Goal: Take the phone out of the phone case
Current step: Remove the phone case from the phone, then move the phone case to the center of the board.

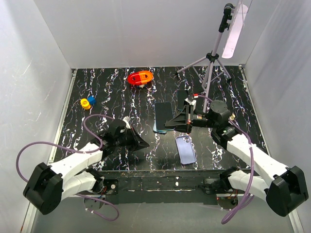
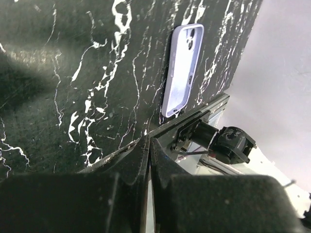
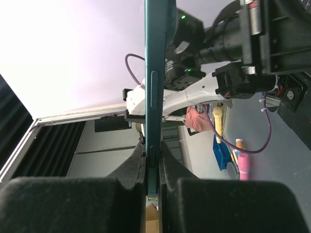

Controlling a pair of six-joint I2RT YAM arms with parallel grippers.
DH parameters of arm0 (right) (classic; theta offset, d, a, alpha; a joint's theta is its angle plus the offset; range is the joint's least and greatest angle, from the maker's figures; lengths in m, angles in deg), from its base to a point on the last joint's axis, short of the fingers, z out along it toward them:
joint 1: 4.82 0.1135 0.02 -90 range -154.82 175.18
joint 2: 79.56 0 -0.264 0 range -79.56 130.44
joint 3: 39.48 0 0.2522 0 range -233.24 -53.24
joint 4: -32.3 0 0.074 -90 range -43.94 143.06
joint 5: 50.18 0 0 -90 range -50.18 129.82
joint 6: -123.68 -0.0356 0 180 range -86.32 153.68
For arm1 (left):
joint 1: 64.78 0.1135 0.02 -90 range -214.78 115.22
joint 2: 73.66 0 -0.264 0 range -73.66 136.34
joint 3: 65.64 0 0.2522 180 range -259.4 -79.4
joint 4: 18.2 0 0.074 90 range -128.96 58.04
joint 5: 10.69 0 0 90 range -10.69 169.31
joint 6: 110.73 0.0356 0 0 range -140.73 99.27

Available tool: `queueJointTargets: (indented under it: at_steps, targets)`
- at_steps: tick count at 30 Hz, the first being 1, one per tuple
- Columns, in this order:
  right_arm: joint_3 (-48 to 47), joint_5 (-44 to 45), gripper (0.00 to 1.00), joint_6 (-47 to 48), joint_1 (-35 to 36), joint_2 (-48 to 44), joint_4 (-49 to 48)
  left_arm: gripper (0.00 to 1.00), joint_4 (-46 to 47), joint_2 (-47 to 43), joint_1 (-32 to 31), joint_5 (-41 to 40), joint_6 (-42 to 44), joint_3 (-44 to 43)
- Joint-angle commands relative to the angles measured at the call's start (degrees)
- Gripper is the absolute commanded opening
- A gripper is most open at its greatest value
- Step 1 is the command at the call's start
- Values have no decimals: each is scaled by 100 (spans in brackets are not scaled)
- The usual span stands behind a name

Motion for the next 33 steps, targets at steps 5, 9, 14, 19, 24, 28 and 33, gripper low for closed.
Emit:
queueJointTargets:
  at_steps: [5,9,14,19,24,28,33]
  targets:
    - [-487,124,1,485,22,-277,-153,14,20,-240,-33,66,259,-129]
    - [-1092,676,1,1933,22,-461,1839,64,-648,117,-33,-584,1174,-847]
    - [-1691,1538,1,3157,-4,-769,3890,66,-1597,2093,-24,-1120,2342,-2587]
    - [-1701,1865,1,3229,-74,-1190,4173,51,-2099,3782,-15,-1797,3152,-3828]
    - [-1657,2040,1,3229,-118,-1534,4323,52,-2109,4698,-103,-2333,3663,-4313]
    - [-1551,2076,1,3203,-136,-1692,4385,42,-2074,4980,-270,-2466,3725,-4314]
    - [-1323,2058,1,3106,-144,-1771,4226,21,-2188,5138,-568,-2712,3567,-4147]
